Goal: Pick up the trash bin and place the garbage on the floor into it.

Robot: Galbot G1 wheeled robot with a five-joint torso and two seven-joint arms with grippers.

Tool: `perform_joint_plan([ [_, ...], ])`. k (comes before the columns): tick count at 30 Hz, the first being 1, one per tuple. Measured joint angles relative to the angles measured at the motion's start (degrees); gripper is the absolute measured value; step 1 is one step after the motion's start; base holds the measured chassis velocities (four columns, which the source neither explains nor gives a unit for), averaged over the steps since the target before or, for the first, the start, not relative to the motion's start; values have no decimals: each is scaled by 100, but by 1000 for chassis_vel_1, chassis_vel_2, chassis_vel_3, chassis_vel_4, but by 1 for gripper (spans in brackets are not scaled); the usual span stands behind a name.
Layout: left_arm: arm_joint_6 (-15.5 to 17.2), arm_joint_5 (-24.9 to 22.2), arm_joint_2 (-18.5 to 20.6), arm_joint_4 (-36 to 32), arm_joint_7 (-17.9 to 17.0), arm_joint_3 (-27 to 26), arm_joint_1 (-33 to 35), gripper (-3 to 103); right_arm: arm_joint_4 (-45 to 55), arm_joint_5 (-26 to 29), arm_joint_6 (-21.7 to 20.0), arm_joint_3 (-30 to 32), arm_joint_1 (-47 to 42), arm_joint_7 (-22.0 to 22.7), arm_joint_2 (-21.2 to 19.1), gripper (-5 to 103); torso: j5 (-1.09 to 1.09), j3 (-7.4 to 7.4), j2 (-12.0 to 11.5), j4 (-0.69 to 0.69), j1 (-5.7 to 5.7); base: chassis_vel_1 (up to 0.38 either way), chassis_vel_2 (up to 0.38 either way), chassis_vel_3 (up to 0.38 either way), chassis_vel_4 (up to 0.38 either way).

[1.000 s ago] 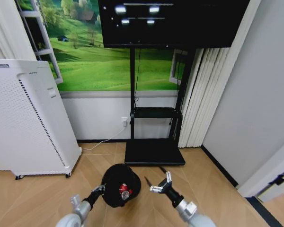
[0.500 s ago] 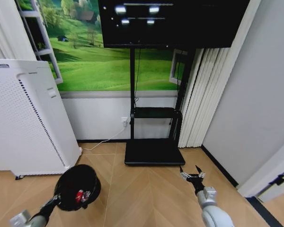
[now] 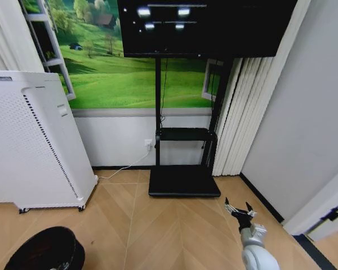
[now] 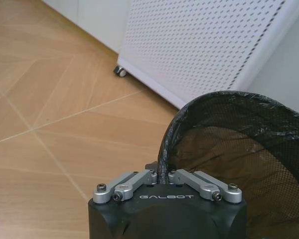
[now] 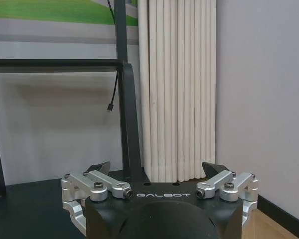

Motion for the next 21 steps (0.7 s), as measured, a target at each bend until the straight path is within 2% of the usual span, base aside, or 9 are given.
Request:
perform_joint_plan([
  [9,-51,96,-10,506,53,88,-24,3,-21,-44,61,-17,6,-14,11,100,-3,0,0,1,0,0,0,0,0],
  [13,-55,-28,-171,422,62,-12,94,3,-139,-27,162,-45,62,-20,-13,100,0,0,0,1,0,0,0,0,0],
  [21,-55,10,-268,334,60,-2,81,3,-178,-51,257,-139,25,-22,11,100,0,0,0,1,0,50,45,-43,-39],
])
